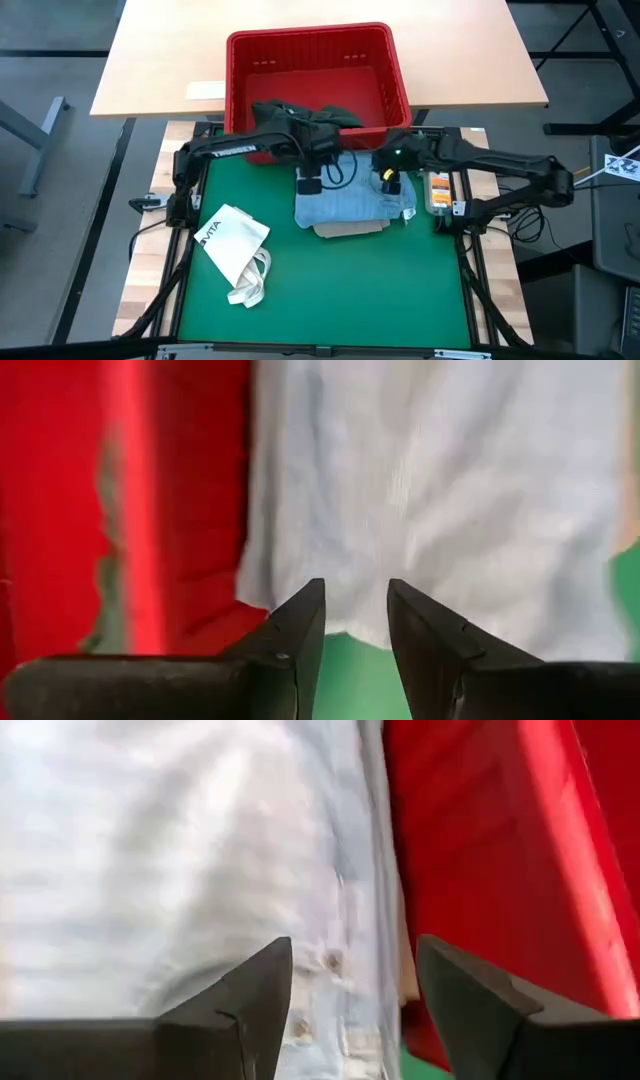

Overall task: Fold laundry
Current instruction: Remove green polo shirt from the laundry bin

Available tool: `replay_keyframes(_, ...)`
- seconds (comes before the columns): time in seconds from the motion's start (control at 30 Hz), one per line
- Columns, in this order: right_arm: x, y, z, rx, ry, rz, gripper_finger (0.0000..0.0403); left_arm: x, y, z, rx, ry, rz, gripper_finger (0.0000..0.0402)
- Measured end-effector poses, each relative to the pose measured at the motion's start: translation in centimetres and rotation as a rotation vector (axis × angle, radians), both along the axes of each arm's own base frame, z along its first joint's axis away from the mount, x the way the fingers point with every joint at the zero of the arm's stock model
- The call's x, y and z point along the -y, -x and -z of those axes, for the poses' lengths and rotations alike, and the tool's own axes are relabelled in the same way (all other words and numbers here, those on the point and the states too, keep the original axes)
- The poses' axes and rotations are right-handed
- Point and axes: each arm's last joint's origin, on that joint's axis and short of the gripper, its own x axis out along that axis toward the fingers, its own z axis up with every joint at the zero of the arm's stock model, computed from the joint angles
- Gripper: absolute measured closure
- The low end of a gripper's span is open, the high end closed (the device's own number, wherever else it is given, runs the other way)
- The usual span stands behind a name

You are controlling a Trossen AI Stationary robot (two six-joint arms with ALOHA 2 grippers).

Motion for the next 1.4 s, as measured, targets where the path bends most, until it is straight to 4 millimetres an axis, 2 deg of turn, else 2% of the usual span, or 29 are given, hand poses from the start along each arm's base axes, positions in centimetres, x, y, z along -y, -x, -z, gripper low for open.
replay_keyframes(0.17, -0.4, 1.0, -4.1, 0.138, -0.071, 0.023, 0.0187, 0.2, 1.1, -5.9, 0.194, -0.042, -0.040, 0.0295)
replay_keyframes(0.27, -0.6, 1.7, -6.3, 0.215, -0.062, 0.041, 0.0187, 0.2, 1.9, -7.6, 0.308, -0.096, -0.059, 0.0295)
replay_keyframes(0.47, -0.8, 2.8, -8.5, 0.287, -0.028, 0.049, 0.0187, 0.2, 2.5, -9.1, 0.408, -0.157, -0.085, 0.0295)
replay_keyframes(0.73, -0.8, 3.3, -9.1, 0.305, -0.008, 0.060, 0.0187, -0.6, 2.3, -9.6, 0.446, -0.266, -0.159, 0.0295)
replay_keyframes(0.87, -0.3, 3.4, -9.1, 0.305, -0.006, 0.083, 0.0187, -2.4, 2.7, -9.8, 0.466, -0.286, -0.228, 0.0280)
replay_keyframes(1.07, 0.5, 3.7, -9.1, 0.317, -0.047, 0.081, 0.0187, -5.3, 3.6, -9.7, 0.468, -0.288, -0.326, 0.0220)
replay_keyframes(1.17, 0.9, 3.8, -9.1, 0.321, -0.058, 0.087, 0.0187, -8.0, 4.4, -9.4, 0.460, -0.295, -0.418, 0.0192)
replay_keyframes(1.27, 1.3, 4.0, -9.1, 0.326, -0.068, 0.092, 0.0187, -11.3, 5.4, -8.7, 0.445, -0.288, -0.526, 0.0183)
replay_keyframes(1.4, 1.4, 4.0, -9.1, 0.333, -0.094, 0.078, 0.0187, -15.9, 6.8, -6.9, 0.471, -0.132, -0.661, 0.0189)
